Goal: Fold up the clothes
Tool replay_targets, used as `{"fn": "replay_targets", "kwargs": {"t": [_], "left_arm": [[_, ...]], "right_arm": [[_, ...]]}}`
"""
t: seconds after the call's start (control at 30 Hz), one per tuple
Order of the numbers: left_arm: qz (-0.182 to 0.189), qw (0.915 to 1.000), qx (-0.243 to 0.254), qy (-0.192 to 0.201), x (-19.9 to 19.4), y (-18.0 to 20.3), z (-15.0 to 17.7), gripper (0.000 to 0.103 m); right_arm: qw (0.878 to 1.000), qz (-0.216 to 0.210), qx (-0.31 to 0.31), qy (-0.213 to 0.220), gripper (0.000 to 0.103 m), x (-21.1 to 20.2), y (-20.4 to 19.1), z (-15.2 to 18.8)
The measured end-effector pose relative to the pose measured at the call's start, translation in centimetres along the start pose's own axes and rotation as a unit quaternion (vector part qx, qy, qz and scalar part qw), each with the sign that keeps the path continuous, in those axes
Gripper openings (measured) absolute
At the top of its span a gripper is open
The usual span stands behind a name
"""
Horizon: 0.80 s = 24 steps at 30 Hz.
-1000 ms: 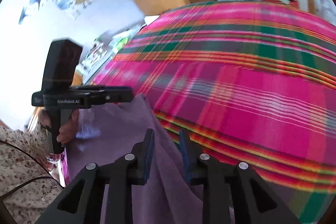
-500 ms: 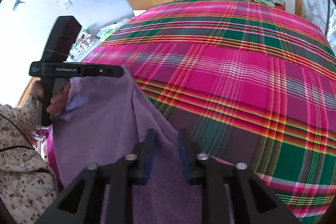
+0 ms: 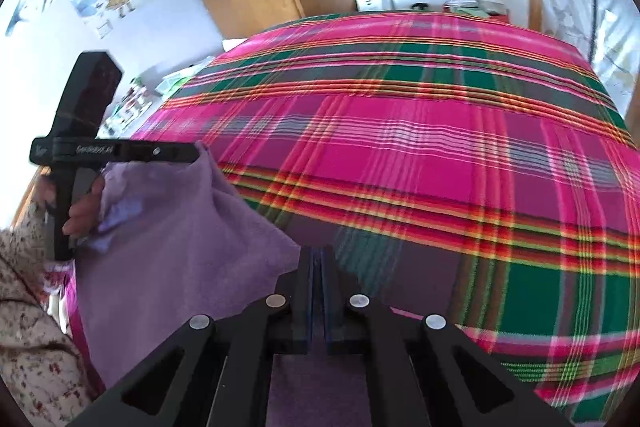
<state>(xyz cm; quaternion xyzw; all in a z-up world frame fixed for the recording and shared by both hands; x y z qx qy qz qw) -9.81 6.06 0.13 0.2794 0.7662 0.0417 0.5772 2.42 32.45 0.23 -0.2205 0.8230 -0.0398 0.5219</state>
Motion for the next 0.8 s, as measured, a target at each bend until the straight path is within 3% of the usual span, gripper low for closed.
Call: {"fn": "replay_targets", "kwargs": {"t": [0.1,0.3,0.53,0.8], "left_arm": [[0.002,0.9999,-0.004,0.009,-0.9,-0.1,0.5,0.045],[0.004,0.9995,-0.007,0.031,-3.9,-0.5,3.2,0.045],[0.008,0.9993,-0.024,0.026,-6.0,-1.9,8.4,0.045],[-0.003,0.9990,-0.043,0.013,-7.4,-3.1,14.7,0.045]], "right_arm": [[1.000,0.015,0.018,0.003,0.009,-0.3,0.0,0.0],[0.998,0.048,0.027,0.031,0.010,-2.6,-1.8,1.5],[0.998,0.031,0.006,0.053,0.018,-4.1,-6.3,4.6],[0.996,0.020,-0.083,0.018,0.025,-1.9,-13.3,7.5]]}}
Point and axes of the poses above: each gripper's, at about its wrist camera, not at the fingertips, and x roughly the way its jaws point, y to its right, z to its underside, the point moved 1 cm from there along x, roughly the way its jaws point, and after that the axes turned 9 degrees about -y, right-handed, at the moved point
